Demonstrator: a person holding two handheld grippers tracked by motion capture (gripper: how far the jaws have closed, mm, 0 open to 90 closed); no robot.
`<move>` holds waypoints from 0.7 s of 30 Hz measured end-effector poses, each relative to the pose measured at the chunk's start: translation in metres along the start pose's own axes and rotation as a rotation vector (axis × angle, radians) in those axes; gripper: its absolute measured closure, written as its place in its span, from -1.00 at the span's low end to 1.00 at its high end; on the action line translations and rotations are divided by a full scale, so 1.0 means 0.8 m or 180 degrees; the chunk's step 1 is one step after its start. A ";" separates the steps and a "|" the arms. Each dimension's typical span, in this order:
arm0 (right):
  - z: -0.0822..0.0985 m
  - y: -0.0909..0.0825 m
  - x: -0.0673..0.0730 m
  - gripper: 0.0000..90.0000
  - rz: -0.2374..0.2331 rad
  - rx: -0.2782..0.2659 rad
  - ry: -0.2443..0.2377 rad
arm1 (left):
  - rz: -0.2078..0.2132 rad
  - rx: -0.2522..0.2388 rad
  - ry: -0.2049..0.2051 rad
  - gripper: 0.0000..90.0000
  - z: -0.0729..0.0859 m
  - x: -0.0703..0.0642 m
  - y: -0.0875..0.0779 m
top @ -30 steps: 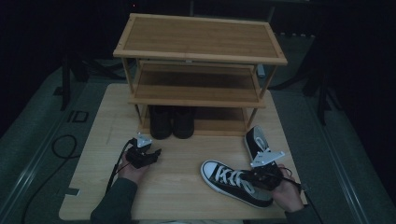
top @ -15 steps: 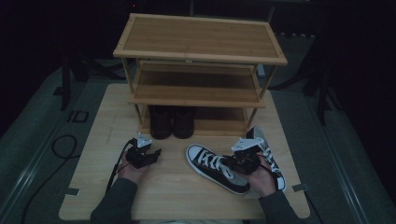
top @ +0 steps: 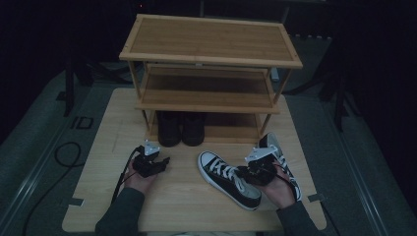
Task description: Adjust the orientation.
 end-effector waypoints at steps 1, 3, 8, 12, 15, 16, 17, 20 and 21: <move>0.000 -0.002 0.001 0.66 0.0041 0.0052 -0.0019 | 0.0002 0.0000 0.0000 0.06 0.000 0.000 0.000; 0.001 -0.006 0.001 0.66 0.0085 0.0198 -0.0076 | 0.0003 0.0001 0.0002 0.05 0.000 0.000 0.000; 0.004 0.001 0.003 0.74 0.0143 0.0351 -0.0136 | 0.0005 0.0001 0.0004 0.05 0.000 0.000 0.000; 0.003 0.013 0.003 0.83 0.0101 0.0386 -0.0076 | 0.0004 0.0001 0.0006 0.05 0.000 0.000 0.000; 0.002 0.018 0.004 0.92 0.0148 0.0424 -0.0034 | 0.0004 0.0001 0.0006 0.05 0.000 0.000 0.000; 0.002 0.018 0.004 0.92 0.0148 0.0424 -0.0034 | 0.0004 0.0001 0.0006 0.05 0.000 0.000 0.000; 0.002 0.017 0.003 0.93 0.0131 0.0408 0.0004 | 0.0004 0.0001 0.0006 0.05 0.000 0.000 0.000; 0.003 0.017 0.002 0.93 0.0122 0.0393 0.0005 | 0.0004 0.0001 0.0006 0.05 0.000 0.000 0.000; 0.003 0.016 0.003 0.94 0.0133 0.0382 -0.0002 | 0.0003 0.0001 0.0006 0.05 0.000 0.000 0.000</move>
Point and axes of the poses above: each handheld gripper's, and its own axes: y roughly forward along the jaws, z roughly out of its underside, x roughly to its left, the point moved 2 cm from there along y, roughly forward along the jaws, and after that the axes turned 1 degree about x, right-handed, at the moved point
